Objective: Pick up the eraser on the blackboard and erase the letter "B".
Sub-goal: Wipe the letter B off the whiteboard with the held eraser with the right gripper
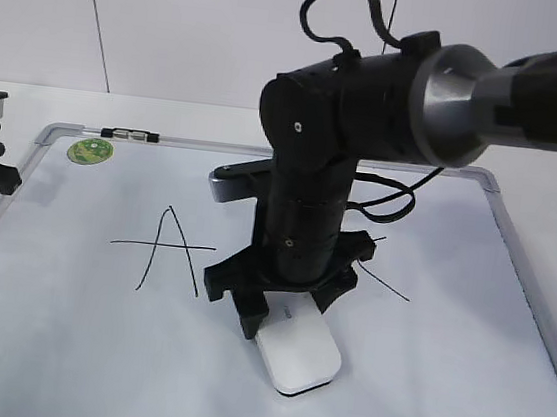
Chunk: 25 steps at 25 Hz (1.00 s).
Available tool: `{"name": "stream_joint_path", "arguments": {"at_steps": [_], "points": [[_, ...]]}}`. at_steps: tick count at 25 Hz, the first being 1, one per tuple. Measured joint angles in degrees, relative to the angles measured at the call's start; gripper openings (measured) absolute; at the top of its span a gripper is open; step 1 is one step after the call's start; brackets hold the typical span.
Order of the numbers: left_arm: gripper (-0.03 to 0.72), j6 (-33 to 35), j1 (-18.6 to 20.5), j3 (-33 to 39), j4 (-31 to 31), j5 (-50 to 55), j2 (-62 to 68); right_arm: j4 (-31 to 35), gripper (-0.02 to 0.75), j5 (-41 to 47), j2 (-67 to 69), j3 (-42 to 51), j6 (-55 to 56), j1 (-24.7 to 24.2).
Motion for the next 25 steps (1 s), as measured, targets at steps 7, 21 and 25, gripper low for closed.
{"name": "stream_joint_path", "arguments": {"at_steps": [7,21,25], "points": [[0.019,0.0,0.0,0.0,-0.47,0.0,0.0,-0.3,0.554,-2.54,-1.12,2.73,-0.49,-1.73],[0.018,0.0,0.0,-0.13,-0.76,0.55,0.0,-0.47,0.553,-3.15,-11.23,5.52,-8.34,-2.97],[0.018,0.0,0.0,-0.13,-0.76,0.68,0.0,2.99,0.553,-3.15,-13.27,5.65,-11.16,-1.56]]}}
